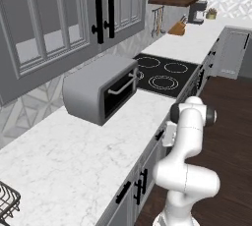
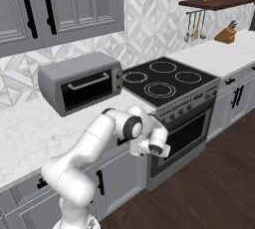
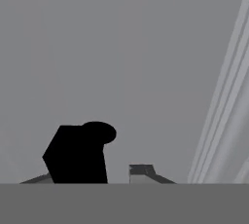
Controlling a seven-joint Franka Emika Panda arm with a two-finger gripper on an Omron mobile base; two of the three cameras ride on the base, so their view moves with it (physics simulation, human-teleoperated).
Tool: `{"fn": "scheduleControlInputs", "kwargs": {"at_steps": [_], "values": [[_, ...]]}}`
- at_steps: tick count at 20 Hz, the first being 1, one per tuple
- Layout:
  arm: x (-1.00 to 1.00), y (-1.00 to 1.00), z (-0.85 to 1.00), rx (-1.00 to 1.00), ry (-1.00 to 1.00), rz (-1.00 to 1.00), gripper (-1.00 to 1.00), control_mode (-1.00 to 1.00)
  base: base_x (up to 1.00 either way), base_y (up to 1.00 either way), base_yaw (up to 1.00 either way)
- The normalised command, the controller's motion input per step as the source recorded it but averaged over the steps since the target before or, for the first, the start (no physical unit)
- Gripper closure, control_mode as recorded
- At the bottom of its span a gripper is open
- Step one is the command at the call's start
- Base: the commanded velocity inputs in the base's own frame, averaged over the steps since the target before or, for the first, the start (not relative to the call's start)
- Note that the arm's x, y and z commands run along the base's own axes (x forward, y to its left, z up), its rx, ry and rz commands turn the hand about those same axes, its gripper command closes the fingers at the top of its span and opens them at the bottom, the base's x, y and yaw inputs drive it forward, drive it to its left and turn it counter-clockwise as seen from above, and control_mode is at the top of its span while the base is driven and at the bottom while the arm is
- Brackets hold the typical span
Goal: Take a straw from the drawer in front and place it inside the glass cup on the dining counter.
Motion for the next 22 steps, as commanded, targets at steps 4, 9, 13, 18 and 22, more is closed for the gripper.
{"fn": "scheduleControlInputs", "kwargs": {"at_steps": [4,9,13,18,22], "values": [[-0.92,-0.37,0.0,0.03,-0.09,0.03,1.0,-1.0,0.0,0.0,0.0],[-1.0,-0.61,0.0,0.06,-0.09,0.08,1.0,-1.0,0.0,0.0,0.0],[-1.0,-0.63,0.0,0.06,-0.09,0.1,1.0,-1.0,0.0,0.0,0.0],[-0.95,-0.53,0.0,0.04,-0.08,0.09,1.0,-1.0,0.0,0.0,0.0],[-0.78,-0.28,-0.12,0.0,-0.04,0.02,-1.0,-1.0,0.0,0.0,0.0]]}}
